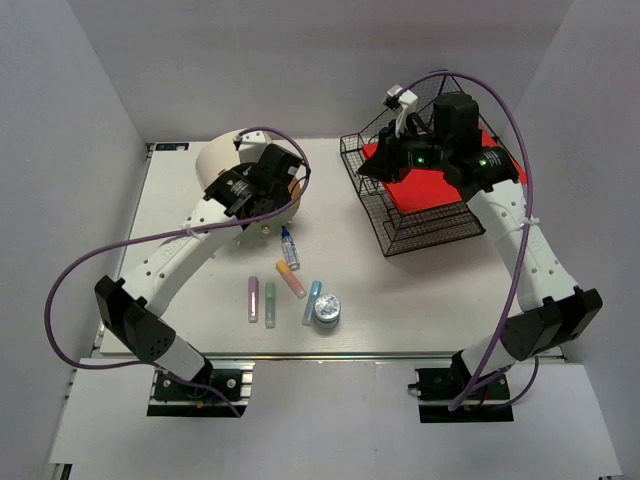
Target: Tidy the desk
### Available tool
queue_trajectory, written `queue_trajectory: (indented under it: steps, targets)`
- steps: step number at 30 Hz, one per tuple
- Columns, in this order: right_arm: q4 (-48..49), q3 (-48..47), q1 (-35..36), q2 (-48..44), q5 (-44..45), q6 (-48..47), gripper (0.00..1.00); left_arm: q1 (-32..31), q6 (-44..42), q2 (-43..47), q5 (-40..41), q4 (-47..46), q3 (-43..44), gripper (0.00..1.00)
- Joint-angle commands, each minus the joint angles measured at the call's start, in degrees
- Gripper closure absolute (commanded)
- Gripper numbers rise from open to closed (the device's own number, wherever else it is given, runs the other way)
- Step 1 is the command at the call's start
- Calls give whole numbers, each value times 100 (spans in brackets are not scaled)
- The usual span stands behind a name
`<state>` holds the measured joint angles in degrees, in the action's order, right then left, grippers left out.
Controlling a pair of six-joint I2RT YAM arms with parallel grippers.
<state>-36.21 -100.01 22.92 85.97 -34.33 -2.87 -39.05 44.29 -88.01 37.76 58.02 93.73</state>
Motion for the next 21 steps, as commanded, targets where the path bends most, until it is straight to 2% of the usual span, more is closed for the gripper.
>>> queue_trajectory:
  steps: [1,8,12,21]
  targets:
    - [272,33,11,-239,233,103,78,64,115,-119,250,271,303,42]
    - [360,157,-7,-379,225,147,73,257,44,-357,136,78,365,42]
    - [395,218,-15,-467,225,147,72,485,9,-401,91,-45,242,38]
    - [457,306,-24,-608,304,147,71,741,-114,-612,-154,-229,242,39]
